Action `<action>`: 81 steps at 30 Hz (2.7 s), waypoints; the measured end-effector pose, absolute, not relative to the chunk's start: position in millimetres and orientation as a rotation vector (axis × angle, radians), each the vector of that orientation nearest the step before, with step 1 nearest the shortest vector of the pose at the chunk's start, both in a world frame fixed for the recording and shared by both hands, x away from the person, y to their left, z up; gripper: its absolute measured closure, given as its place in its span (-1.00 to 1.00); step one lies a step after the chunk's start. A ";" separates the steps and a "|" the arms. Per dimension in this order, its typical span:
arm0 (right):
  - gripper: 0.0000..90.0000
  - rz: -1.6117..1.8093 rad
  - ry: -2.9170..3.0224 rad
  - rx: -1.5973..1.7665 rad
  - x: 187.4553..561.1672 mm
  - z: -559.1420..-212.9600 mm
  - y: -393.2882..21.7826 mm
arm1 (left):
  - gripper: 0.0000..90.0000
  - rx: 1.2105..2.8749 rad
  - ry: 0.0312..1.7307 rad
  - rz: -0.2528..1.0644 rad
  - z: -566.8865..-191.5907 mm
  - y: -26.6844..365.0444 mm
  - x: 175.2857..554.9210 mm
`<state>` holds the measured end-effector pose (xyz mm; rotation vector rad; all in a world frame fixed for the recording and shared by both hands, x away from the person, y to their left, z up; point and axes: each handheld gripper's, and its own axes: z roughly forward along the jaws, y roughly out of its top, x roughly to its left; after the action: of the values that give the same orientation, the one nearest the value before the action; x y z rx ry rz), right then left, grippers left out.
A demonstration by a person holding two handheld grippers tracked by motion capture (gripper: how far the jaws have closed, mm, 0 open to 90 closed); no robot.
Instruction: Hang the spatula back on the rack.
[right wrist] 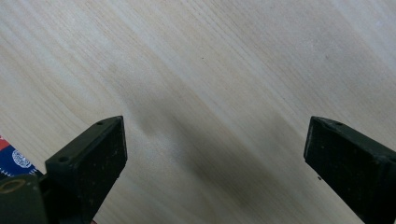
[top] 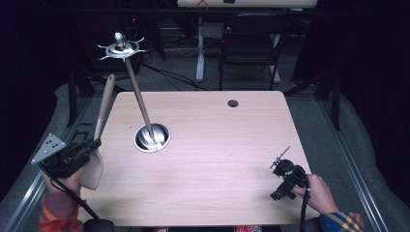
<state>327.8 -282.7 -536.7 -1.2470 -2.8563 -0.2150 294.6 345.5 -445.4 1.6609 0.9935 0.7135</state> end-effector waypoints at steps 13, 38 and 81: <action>-0.88 -0.212 -2.859 -1.244 327.9 -537.1 -282.8 | 0.74 1.573 0.985 0.753 -437.1 353.8 291.2; -0.88 -0.196 -2.848 -1.252 327.2 -537.8 -281.8 | 0.74 1.547 0.918 0.739 -420.1 353.6 305.3; -0.88 -0.214 -2.849 -1.249 326.7 -539.8 -281.6 | 0.73 1.743 1.031 0.680 -427.8 319.3 368.8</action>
<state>326.7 -281.6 -539.8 -1.2488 -2.8490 -0.2138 368.8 319.3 -427.8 1.7430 1.0313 0.6798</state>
